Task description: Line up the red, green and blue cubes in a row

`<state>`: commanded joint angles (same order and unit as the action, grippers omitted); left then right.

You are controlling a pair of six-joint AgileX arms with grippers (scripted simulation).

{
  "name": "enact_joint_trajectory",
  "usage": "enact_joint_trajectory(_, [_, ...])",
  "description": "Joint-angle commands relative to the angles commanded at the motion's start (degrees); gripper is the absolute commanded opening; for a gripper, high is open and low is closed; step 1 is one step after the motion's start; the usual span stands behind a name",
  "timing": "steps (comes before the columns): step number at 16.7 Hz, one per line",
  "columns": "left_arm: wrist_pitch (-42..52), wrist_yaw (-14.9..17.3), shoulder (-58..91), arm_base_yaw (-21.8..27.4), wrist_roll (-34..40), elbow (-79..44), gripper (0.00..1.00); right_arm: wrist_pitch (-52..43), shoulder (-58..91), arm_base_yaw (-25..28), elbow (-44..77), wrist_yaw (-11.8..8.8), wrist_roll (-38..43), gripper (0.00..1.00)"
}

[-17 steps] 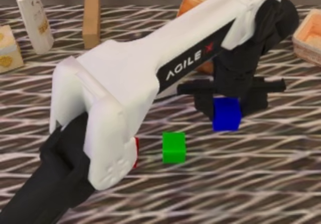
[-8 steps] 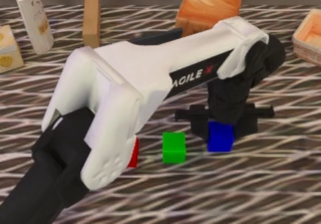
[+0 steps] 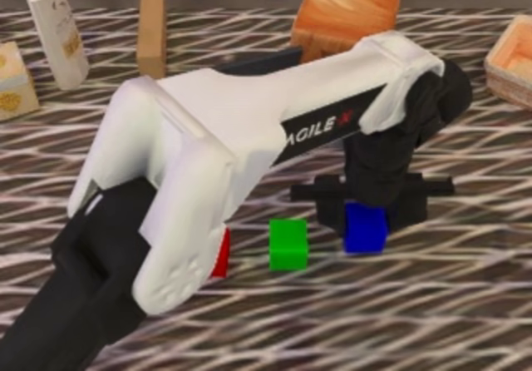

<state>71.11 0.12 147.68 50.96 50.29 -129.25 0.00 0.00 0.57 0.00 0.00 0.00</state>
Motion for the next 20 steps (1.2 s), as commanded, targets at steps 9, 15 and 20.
enact_joint_trajectory(9, [0.00, 0.00, 0.00, 0.00, 0.00, 0.00, 0.90, 0.00, 0.00, 0.00, 0.00, 0.00, 0.00, 1.00])
enact_joint_trajectory(15, [0.00, 0.00, 0.00, 0.00, 0.00, 0.00, 1.00, 0.00, 0.00, 0.00, 0.00, 0.00, 0.00, 1.00])
enact_joint_trajectory(20, [0.19, -0.01, 0.07, -0.15, 0.00, -0.19, 1.00, 0.00, 0.00, 0.00, 0.00, 0.00, 0.00, 1.00])
